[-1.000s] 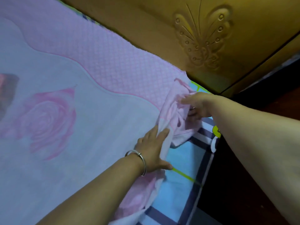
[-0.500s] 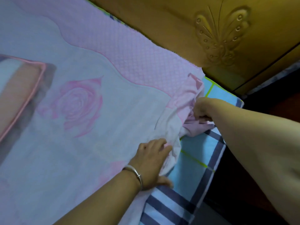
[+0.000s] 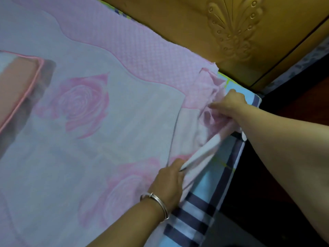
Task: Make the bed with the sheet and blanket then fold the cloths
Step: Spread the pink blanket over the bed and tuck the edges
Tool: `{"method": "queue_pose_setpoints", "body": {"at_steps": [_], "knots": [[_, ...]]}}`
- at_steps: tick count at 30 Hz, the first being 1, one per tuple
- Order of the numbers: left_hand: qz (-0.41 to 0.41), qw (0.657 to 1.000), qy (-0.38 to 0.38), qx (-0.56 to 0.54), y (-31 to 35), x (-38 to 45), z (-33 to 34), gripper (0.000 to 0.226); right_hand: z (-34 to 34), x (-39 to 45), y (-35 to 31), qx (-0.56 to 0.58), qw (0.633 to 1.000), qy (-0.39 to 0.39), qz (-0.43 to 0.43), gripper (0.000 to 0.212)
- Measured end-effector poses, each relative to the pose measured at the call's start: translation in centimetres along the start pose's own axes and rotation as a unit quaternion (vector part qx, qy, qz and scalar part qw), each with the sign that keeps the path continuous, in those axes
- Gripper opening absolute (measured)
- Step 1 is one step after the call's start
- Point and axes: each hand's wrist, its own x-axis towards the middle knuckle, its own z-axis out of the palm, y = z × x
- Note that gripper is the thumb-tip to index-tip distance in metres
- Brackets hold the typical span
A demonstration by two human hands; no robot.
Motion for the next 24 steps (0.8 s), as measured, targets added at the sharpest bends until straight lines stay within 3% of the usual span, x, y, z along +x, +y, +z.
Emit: {"method": "queue_pose_setpoints", "body": {"at_steps": [3,5,7,10,12,14,16,18,21,24], "knots": [[-0.054,0.988,-0.134,0.055,1.2,1.4,1.6,0.057,-0.1,0.9,1.2,-0.159,0.987,-0.003,-0.029,0.052],[-0.041,0.976,-0.156,0.149,1.6,2.4,2.3,0.043,-0.4,1.7,2.0,-0.196,0.98,0.013,-0.014,0.042],[-0.015,0.978,-0.126,0.164,1.8,3.1,2.9,0.031,-0.5,2.6,3.3,-0.237,0.971,0.028,0.003,0.04],[-0.02,0.99,-0.102,0.091,2.1,3.7,4.4,0.021,-0.7,4.1,4.2,-0.254,0.966,0.013,0.036,0.04],[-0.055,0.993,-0.101,0.018,2.4,3.8,5.2,0.011,-0.6,4.6,4.2,-0.239,0.968,-0.022,0.079,0.057],[-0.075,0.992,-0.093,-0.047,2.5,3.8,6.0,0.01,-0.4,5.1,4.0,-0.205,0.972,-0.031,0.108,0.079],[-0.078,0.989,-0.087,-0.094,2.4,3.7,6.1,0.023,-0.2,5.2,3.7,-0.174,0.98,0.015,0.098,0.073],[-0.024,0.996,-0.063,-0.051,1.7,3.6,6.3,0.033,0.0,5.8,3.1,-0.166,0.983,0.035,0.066,0.063],[0.079,0.992,0.012,0.101,0.4,3.7,6.1,0.021,0.5,6.4,1.2,-0.122,0.992,-0.015,0.042,0.067],[0.089,0.993,0.061,0.041,0.3,4.0,5.2,0.018,1.3,8.0,0.5,-0.086,0.996,-0.02,0.031,0.06]]}}
